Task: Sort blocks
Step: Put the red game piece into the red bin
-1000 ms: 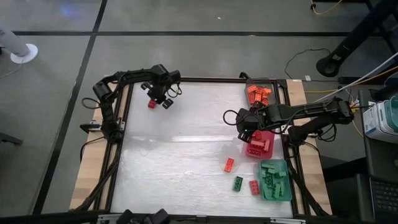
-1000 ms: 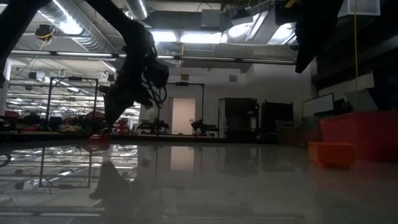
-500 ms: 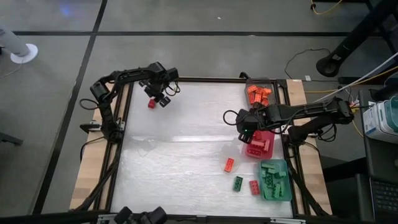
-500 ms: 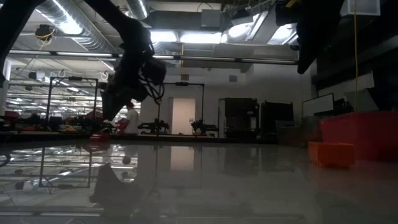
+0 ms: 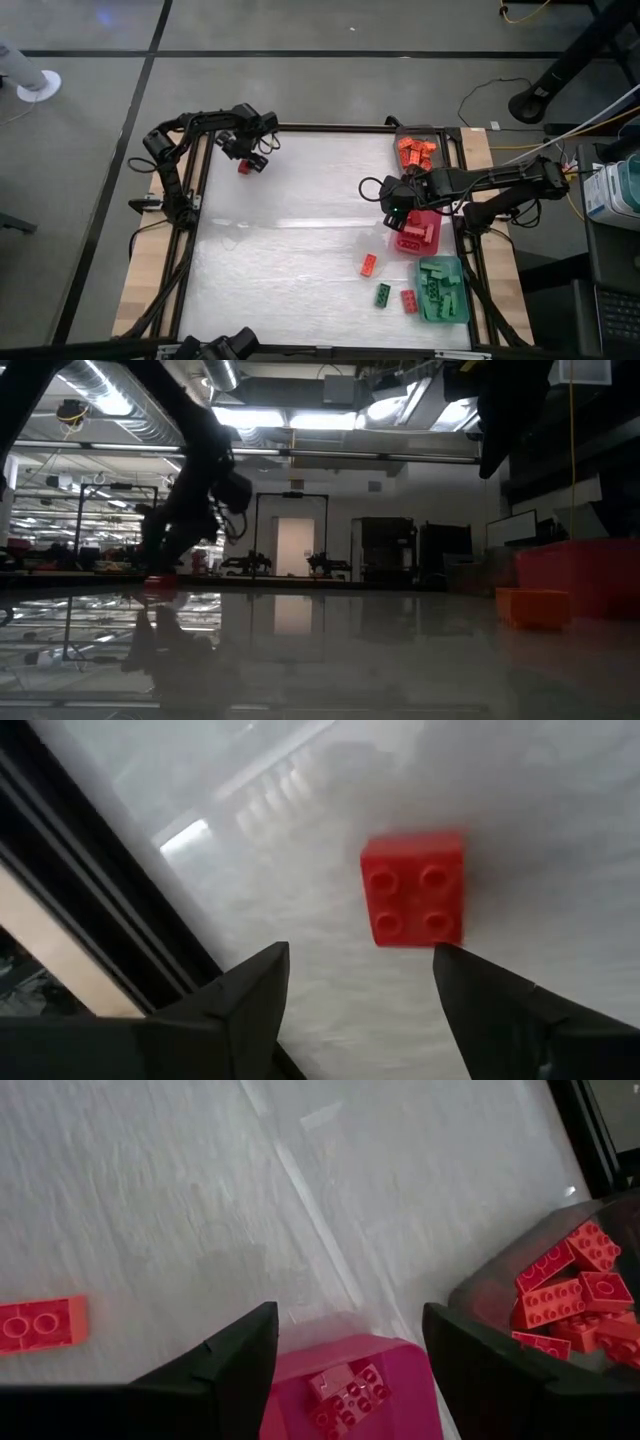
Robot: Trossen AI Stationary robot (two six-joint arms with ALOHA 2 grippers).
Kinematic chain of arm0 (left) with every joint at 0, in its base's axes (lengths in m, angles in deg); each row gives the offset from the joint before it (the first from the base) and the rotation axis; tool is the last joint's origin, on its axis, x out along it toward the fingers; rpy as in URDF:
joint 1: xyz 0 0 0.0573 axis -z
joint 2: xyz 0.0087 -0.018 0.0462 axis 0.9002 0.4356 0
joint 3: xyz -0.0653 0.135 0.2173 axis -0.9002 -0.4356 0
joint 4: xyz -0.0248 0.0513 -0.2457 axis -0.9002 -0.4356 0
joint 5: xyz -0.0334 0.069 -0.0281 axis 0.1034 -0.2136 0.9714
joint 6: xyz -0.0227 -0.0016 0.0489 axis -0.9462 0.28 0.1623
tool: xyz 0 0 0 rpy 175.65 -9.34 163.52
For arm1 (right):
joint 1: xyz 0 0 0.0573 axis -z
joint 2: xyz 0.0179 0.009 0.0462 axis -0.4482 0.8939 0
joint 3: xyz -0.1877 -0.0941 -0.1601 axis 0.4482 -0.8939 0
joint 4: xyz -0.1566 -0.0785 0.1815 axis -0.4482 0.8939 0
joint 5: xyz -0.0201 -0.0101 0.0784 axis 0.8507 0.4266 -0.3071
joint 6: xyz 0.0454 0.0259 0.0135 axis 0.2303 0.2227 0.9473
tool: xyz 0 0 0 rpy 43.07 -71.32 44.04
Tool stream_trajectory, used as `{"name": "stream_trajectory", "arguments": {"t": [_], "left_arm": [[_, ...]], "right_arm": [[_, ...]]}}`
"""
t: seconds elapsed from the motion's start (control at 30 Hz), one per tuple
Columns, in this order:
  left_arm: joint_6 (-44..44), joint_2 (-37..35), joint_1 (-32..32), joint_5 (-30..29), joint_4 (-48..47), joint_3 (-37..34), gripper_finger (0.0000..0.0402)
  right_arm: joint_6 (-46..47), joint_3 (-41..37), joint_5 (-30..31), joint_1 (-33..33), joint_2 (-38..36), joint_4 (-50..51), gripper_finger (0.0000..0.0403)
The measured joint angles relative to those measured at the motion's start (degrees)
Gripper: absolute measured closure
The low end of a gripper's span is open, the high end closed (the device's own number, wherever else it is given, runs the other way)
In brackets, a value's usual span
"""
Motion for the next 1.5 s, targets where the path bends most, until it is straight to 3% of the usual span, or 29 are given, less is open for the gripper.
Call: {"name": "stream_trajectory", "arguments": {"t": [0.27, 0.5, 0.7, 1.03, 1.23, 1.5], "left_arm": [[5.07, 0.00, -0.37, 2.42, 2.38, -6.02, 0.0164], [6.50, -0.31, -0.37, 2.89, 3.38, -5.95, 0.0164], [7.75, -0.31, -0.45, 6.97, 11.38, -5.95, 0.0164], [5.17, -0.31, -1.22, 7.58, 14.11, -5.95, 0.0164], [11.15, -0.31, -0.58, 7.67, 14.86, -5.95, 0.0164], [10.93, -0.37, -0.47, 7.93, 18.51, -5.97, 0.0164]], "right_arm": [[-0.02, 0.00, 0.00, 0.00, 0.00, -0.02, 0.0155], [-0.02, 0.00, 0.00, -0.02, 0.00, -0.02, 0.0155], [-0.02, 0.00, 0.00, -0.02, 0.00, -0.04, 0.0155], [-0.02, 0.00, -0.02, 0.00, 0.00, -0.04, 0.0155], [-0.02, 0.00, -0.02, 0.00, 0.00, -0.04, 0.0155], [-0.02, 0.00, -0.02, 0.00, 0.00, -0.04, 0.0155]]}}
